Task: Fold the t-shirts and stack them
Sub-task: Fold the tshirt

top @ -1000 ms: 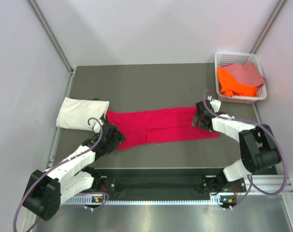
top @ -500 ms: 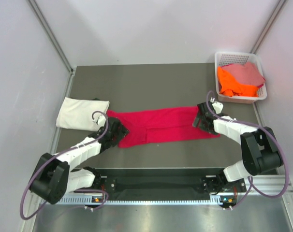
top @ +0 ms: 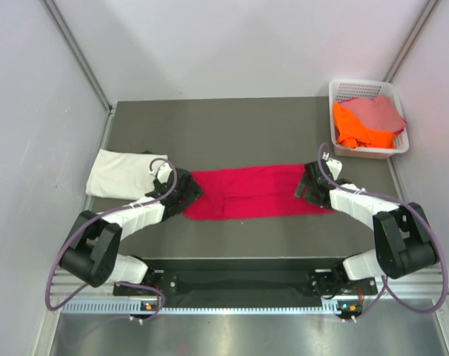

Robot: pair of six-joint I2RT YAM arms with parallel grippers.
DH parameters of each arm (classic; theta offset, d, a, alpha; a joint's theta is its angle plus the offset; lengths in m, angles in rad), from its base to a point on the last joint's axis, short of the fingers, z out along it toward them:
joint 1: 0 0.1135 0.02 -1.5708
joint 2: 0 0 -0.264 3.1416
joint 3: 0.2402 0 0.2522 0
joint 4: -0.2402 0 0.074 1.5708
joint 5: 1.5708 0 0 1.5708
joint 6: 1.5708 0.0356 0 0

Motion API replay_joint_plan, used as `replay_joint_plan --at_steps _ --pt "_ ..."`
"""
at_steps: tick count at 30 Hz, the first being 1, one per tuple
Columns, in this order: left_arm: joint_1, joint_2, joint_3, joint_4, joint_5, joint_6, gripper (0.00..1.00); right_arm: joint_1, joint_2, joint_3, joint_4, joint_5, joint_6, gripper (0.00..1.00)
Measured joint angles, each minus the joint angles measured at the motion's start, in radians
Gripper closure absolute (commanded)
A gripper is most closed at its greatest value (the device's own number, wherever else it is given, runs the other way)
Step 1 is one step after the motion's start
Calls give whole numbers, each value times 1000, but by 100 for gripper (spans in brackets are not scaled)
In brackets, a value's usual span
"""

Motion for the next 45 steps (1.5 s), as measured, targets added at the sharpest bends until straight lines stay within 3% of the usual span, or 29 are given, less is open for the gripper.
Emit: replay_joint_plan --at_steps 18,33,41,45 --pt "21 27 16 24 5 32 24 6 -69 -45 -24 -37 10 17" --pt "26 -62 -29 -60 -10 36 25 25 -81 -47 -67 -34 9 21" --pt "27 26 13 5 -11 48 40 127 -121 -70 -123 -31 13 24" --pt "29 122 94 19 -8 64 42 195 -120 -70 -144 -17 21 24"
